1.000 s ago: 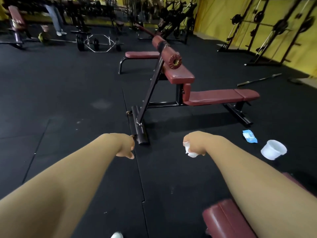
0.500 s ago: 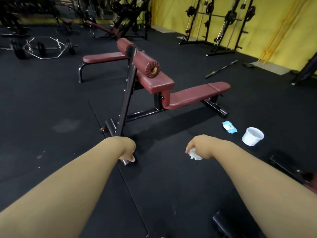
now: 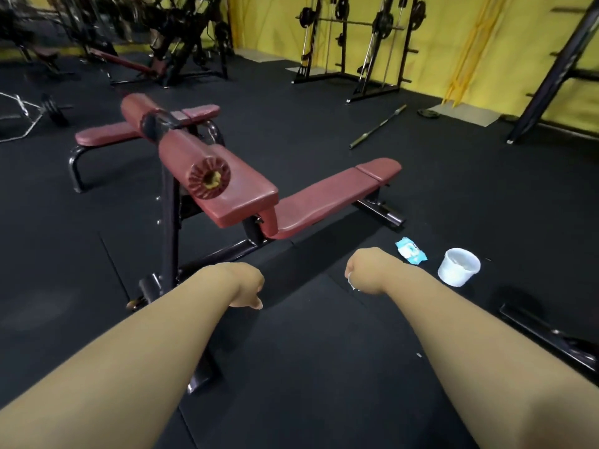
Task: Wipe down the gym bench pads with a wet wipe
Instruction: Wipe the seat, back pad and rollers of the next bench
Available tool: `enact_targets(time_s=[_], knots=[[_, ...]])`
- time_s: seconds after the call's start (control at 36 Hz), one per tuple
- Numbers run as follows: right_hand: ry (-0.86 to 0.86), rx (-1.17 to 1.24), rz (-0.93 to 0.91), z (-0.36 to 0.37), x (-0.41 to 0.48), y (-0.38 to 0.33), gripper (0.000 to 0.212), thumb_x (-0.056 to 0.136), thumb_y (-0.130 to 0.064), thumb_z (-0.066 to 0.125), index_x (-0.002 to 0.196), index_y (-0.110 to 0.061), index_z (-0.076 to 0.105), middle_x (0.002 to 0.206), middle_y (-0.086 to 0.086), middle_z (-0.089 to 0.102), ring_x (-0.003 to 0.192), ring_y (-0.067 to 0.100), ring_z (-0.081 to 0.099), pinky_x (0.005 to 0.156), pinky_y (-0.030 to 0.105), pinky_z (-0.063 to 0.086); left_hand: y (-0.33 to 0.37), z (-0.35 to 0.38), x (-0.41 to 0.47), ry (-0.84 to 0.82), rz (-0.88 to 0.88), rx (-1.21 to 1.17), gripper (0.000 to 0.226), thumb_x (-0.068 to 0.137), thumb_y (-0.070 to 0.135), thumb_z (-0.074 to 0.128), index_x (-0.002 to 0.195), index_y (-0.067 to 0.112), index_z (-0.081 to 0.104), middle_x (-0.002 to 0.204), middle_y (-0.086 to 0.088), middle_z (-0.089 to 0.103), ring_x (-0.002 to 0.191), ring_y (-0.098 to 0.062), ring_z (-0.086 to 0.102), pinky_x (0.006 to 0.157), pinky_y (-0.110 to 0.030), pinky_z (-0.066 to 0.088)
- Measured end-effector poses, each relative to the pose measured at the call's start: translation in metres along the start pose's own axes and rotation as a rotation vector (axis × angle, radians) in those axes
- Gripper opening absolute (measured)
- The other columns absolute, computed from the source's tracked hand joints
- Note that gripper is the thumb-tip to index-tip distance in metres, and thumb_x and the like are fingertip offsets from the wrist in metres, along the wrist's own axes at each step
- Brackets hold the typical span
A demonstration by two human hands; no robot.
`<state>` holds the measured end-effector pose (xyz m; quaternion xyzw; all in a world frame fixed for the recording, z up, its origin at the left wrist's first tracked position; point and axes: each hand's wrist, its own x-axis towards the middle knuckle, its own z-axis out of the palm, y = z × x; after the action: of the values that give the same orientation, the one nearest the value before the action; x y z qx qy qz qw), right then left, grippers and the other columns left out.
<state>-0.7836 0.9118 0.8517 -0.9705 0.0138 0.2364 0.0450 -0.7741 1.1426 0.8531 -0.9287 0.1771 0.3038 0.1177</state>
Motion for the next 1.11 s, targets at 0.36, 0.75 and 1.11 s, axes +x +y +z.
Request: enact_targets(time_s=[0.36,0.75,1.11], knots=[[-0.027,0.01,0.136,-0.088,0.181,0.1,0.026,0.091,-0.022,0.052,0.11,-0.011,0.066,0.11,0.008,0.066,0.096,0.025,0.061,0.077,0.03,0.047,0.013,-0.139,0.225,0.031,0.188,0.043,0.045,0.092,0.044,0.053,0.13,0.019,0.052,0.128,-0.003,0.055,0.114,-0.027,0.053,0.094,-0.038,0.045],[0.069,0.063,0.257,-0.2,0.36,0.215,0.032,0.095,-0.01,0.043,0.124,-0.008,0.056,0.121,0.012,0.037,0.087,0.03,0.05,0.084,0.037,0.047,0.032,-0.325,0.459,0.048,0.346,0.128,0.047,0.092,0.043,0.052,0.133,0.019,0.049,0.13,-0.001,0.055,0.115,-0.025,0.054,0.096,-0.038,0.045],[0.054,0.082,0.245,-0.258,0.544,0.362,0.041,0.087,-0.005,0.046,0.123,-0.022,0.056,0.122,0.005,0.054,0.107,0.026,0.055,0.087,0.032,0.048,0.084,-0.429,0.652,0.01,0.341,0.161,0.04,0.092,0.042,0.052,0.126,0.02,0.054,0.123,-0.002,0.057,0.108,-0.024,0.056,0.081,-0.032,0.044]])
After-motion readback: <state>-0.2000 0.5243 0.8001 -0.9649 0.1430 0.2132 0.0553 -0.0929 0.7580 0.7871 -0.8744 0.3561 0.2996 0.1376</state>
